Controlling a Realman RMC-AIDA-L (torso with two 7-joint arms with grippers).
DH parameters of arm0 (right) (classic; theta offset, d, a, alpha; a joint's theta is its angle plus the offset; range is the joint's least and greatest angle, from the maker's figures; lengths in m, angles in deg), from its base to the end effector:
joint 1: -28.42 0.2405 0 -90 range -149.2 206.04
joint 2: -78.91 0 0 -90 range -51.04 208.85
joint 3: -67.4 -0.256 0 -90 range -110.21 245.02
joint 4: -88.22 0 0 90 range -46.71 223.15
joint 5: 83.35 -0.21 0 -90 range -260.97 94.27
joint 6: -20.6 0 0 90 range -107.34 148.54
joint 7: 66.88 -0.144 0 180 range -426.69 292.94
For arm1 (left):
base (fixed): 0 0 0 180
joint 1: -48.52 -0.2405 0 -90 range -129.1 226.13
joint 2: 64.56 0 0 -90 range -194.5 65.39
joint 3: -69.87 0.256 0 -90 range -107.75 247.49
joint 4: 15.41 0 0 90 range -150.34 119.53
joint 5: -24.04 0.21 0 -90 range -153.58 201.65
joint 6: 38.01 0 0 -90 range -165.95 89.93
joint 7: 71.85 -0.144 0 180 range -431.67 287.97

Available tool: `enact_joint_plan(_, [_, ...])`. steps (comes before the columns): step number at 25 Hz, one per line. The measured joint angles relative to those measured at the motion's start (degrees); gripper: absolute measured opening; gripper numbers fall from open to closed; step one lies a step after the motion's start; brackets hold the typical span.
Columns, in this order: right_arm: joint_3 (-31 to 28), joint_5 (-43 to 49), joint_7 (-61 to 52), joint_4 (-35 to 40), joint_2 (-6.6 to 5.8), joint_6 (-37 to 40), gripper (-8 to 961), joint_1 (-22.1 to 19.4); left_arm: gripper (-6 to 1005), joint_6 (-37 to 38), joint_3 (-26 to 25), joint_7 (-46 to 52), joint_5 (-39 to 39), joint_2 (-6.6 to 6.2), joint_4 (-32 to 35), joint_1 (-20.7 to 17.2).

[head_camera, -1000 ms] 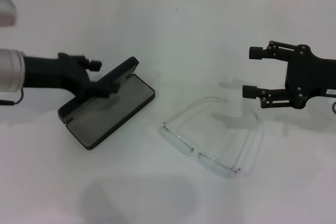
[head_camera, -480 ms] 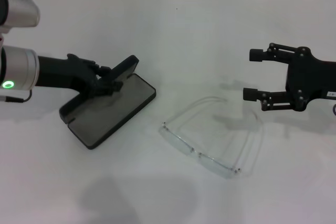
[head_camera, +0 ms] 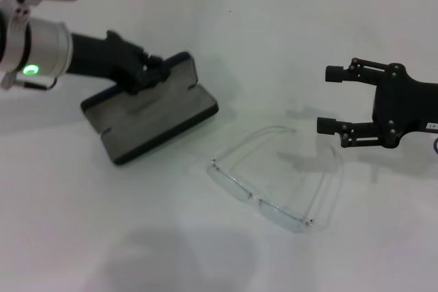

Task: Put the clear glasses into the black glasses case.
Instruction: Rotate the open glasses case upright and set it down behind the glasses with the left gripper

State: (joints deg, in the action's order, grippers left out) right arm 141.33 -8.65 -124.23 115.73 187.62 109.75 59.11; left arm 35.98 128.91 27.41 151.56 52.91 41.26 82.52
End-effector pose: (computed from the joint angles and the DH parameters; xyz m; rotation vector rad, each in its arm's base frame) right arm 0.2365 0.3322 0.0118 -2.7627 0.0834 0.9116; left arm -0.2276 0.3895 0.0172 -2.6950 -0.4556 -0.0555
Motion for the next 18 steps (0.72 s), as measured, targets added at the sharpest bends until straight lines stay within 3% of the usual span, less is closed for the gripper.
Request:
enact_joint_plan(4, [0.0,0.0,0.3,0.0,0.37,0.1,853,-0.2,212,-1.5,0.1,-4.0,-0.2,0.32,-0.1,3.0])
enact_joint_plan(8, [0.1,0.0,1.5,0.0,0.86,0.4,853,-0.7,212,-4.4,1.0,-13.8,-1.1,2.07,-1.0,5.7])
enact_joint_plan(13, [0.0,0.0,2.8,0.0,1.47,0.5,853,-1.9,211,-8.3,9.8,-20.3,-5.5,2.2,-6.7,10.4])
enact_joint_plan(18, [-0.1,0.0,4.9,-0.4,2.13,0.6,853,-3.1,211,-8.8,15.4,-22.0,-7.3,2.44,-9.5,13.2])
